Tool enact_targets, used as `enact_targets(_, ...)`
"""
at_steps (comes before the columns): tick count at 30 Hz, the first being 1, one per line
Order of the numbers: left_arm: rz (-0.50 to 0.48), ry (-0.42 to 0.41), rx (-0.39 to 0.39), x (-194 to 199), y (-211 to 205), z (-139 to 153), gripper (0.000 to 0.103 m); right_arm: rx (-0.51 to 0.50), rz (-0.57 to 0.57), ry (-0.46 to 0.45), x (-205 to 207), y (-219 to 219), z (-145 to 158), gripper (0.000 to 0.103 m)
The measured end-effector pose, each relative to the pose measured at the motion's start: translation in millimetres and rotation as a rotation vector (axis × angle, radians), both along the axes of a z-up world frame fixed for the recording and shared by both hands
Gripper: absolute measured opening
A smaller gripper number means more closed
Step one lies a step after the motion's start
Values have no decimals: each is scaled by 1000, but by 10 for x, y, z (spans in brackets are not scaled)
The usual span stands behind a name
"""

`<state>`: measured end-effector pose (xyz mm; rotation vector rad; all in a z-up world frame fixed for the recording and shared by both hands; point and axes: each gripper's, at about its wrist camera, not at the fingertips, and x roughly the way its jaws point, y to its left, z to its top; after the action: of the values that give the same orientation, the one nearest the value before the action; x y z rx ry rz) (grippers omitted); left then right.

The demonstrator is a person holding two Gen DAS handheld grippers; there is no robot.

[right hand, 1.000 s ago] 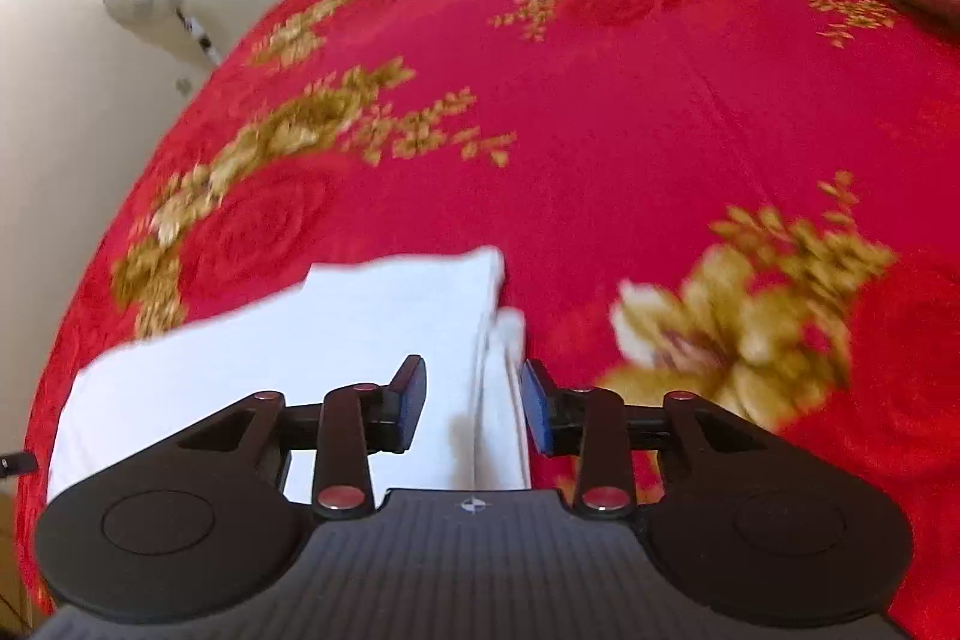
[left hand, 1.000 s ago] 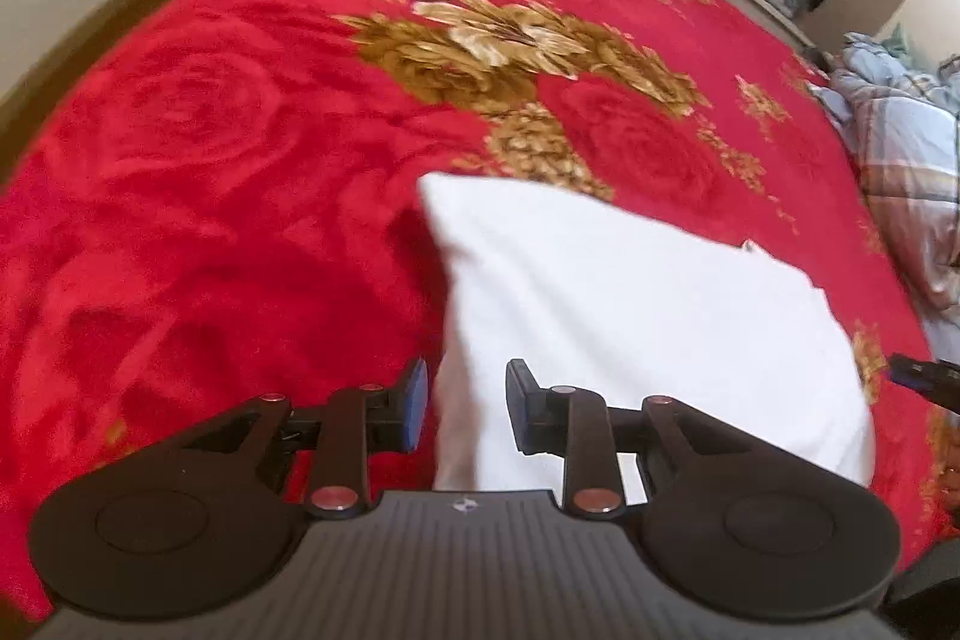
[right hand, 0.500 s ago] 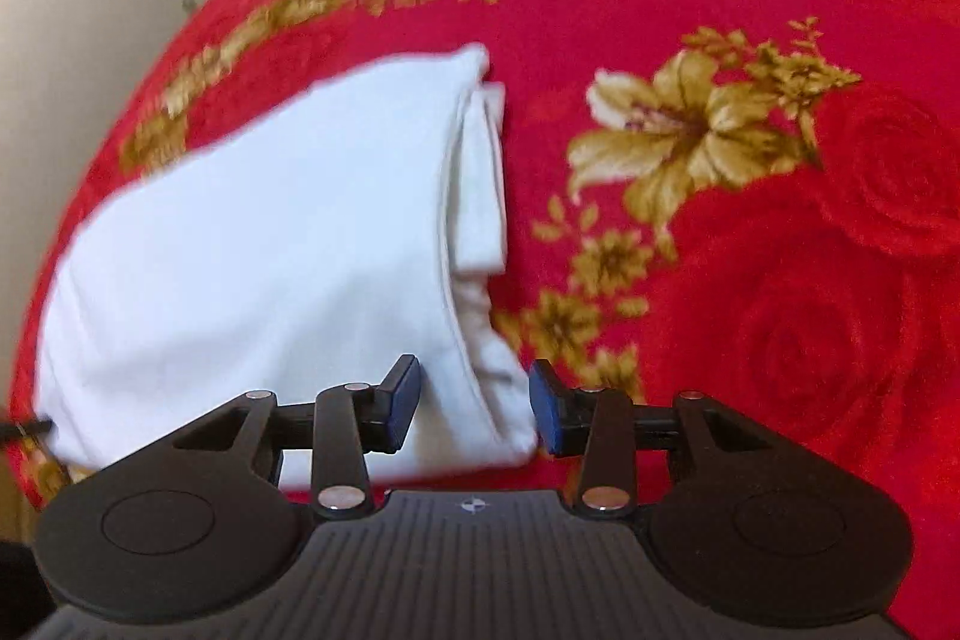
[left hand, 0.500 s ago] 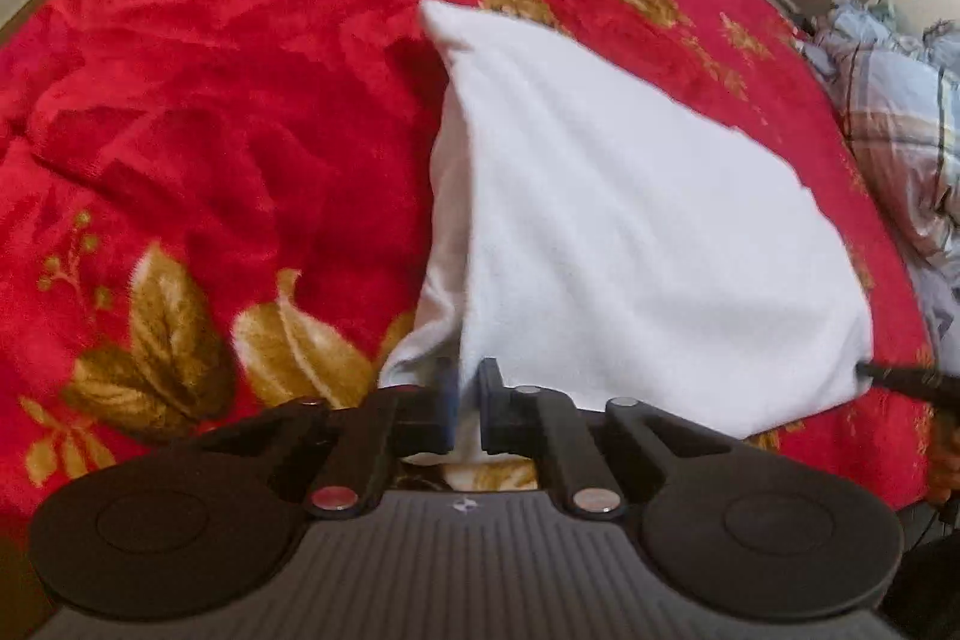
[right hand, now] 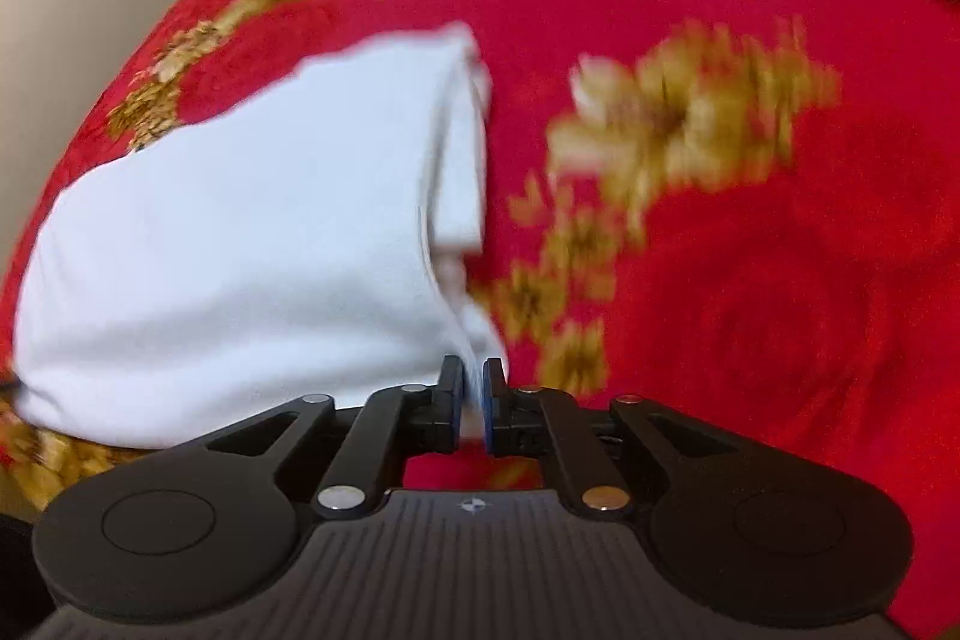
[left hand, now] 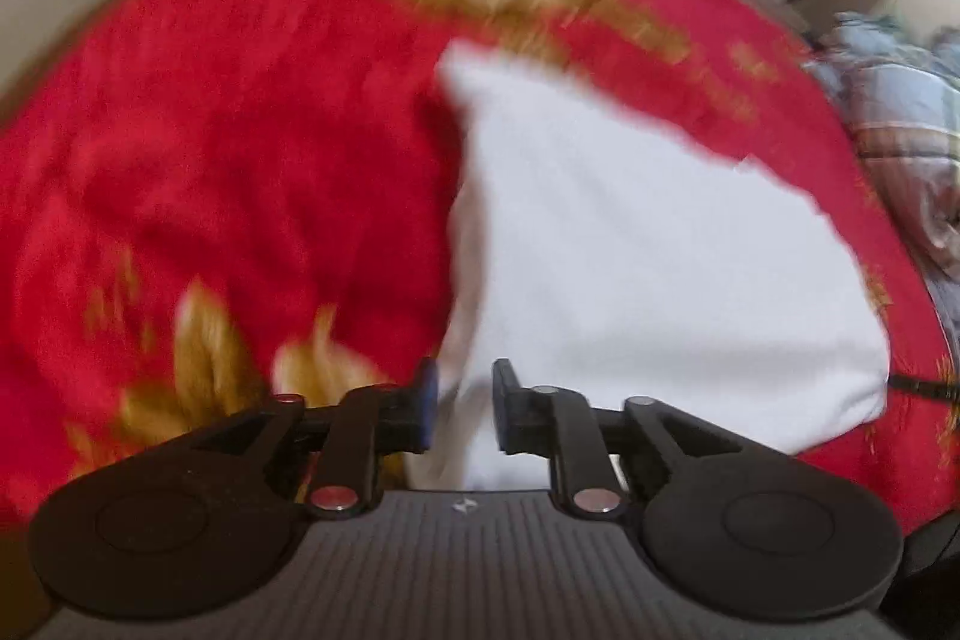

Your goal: Fold small clothes

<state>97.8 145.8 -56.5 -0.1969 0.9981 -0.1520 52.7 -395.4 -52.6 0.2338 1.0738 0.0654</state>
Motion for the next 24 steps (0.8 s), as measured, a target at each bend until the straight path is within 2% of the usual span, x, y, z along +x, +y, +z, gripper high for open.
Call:
enact_targets(2, -77, -42, -20, -41, -139, 72, 23, -104, 45, -110, -48, 122, 166, 25)
enact_targets(3, -106, -32, -36, -35, -188, 50, 23, -112, 62, -149, -59, 159, 206, 26)
enact_targets(5, -146, 30, -25, 11, -287, -77, 23, -26, 98, -191, -53, 204, 235, 27)
enact_targets(7, -153, 118, 61, 58, -366, -258, 22, 34, 136, -163, -4, 243, 146, 27)
enact_targets(8, -151, 158, 100, 75, -389, -352, 22, 19, 156, -117, 30, 291, 52, 28)
enact_targets(10, -145, 162, 98, 82, -371, -367, 23, -94, 191, 47, 97, 365, -234, 28)
enact_targets(11, -148, 144, 87, 85, -368, -327, 24, -112, 198, 73, 102, 364, -301, 28)
enact_targets(15, -142, 101, 86, 103, -382, -251, 26, -60, 181, -28, 97, 333, -72, 32)
enact_targets(18, -140, 95, 84, 58, -352, -259, 26, -24, 149, -84, 91, 292, 34, 40)
enact_targets(21, -140, 97, 82, 72, -356, -276, 26, -29, 143, -98, 110, 308, 42, 40)
enact_targets(24, -139, 98, 76, 132, -347, -290, 26, -51, 151, -72, 175, 340, -30, 40)
